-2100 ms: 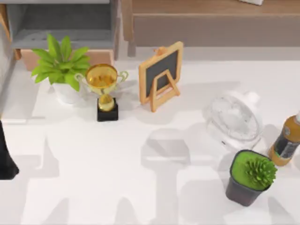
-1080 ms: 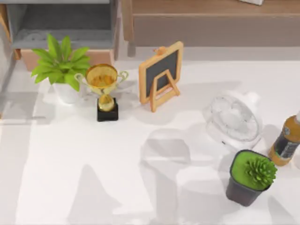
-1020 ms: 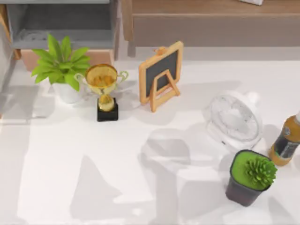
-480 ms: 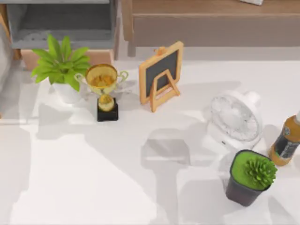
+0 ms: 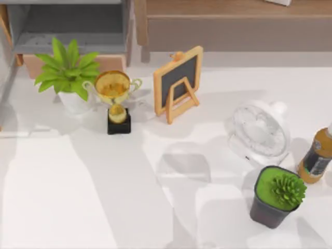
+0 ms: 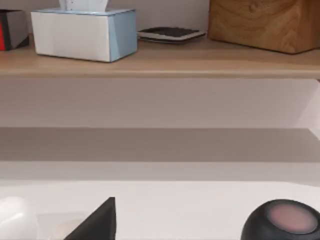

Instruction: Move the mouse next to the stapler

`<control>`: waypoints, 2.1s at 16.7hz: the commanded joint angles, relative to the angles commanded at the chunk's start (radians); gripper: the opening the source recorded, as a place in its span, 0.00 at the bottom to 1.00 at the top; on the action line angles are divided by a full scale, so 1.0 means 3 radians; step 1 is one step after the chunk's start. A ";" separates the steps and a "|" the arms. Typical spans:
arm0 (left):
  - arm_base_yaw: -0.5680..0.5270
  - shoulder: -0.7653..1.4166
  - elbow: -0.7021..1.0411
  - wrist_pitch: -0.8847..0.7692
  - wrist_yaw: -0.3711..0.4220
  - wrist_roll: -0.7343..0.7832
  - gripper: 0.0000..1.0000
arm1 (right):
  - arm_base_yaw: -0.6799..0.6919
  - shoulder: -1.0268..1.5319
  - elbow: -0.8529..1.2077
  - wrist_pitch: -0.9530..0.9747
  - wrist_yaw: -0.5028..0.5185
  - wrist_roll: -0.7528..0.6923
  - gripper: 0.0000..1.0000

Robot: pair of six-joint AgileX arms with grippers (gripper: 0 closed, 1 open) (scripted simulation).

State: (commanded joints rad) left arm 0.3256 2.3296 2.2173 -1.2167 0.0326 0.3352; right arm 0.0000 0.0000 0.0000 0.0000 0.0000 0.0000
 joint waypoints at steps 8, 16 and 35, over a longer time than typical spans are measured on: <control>0.0016 0.0990 0.0993 -0.0486 0.0035 0.0166 1.00 | 0.0000 0.0000 0.0000 0.0000 0.0000 0.0000 1.00; 0.0043 0.0902 0.0970 -0.0559 0.0038 0.0186 1.00 | 0.0000 0.0000 0.0000 0.0000 0.0000 0.0000 1.00; 0.0078 0.0677 0.0688 -0.0487 0.0045 0.0226 1.00 | 0.0000 0.0000 0.0000 0.0000 0.0000 0.0000 1.00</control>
State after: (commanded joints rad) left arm 0.3489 2.5327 2.4238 -1.3629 0.0461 0.4030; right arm 0.0000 0.0000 0.0000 0.0000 0.0000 0.0000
